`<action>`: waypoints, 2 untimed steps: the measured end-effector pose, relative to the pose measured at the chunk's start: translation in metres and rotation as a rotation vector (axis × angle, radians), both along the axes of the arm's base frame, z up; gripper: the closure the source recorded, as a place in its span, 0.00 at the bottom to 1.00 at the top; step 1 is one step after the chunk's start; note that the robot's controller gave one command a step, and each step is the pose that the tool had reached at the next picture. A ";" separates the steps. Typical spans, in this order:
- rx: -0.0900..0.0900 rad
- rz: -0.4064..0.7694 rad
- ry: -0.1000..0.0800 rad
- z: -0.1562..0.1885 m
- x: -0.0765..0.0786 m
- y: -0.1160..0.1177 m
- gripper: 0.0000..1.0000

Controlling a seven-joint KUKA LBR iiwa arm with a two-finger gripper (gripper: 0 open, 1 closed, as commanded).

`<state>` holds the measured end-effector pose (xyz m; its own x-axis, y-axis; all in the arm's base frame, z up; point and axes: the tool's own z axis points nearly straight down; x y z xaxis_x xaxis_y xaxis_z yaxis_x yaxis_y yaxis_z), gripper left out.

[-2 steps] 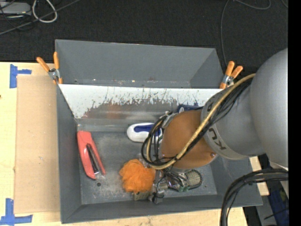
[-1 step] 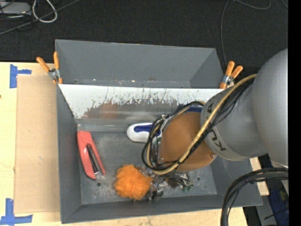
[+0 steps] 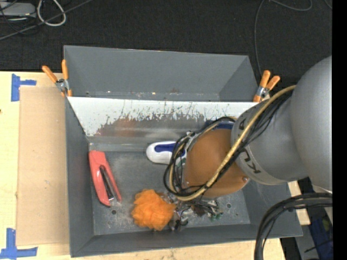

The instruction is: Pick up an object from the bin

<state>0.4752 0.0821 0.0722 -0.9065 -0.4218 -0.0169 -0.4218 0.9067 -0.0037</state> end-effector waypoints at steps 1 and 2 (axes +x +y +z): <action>-0.002 -0.001 0.011 0.010 -0.003 0.000 1.00; -0.001 -0.003 0.006 0.029 -0.002 0.000 1.00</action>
Offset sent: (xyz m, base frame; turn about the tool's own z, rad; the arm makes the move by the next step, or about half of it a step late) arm -0.0015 -0.0004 0.0363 0.0008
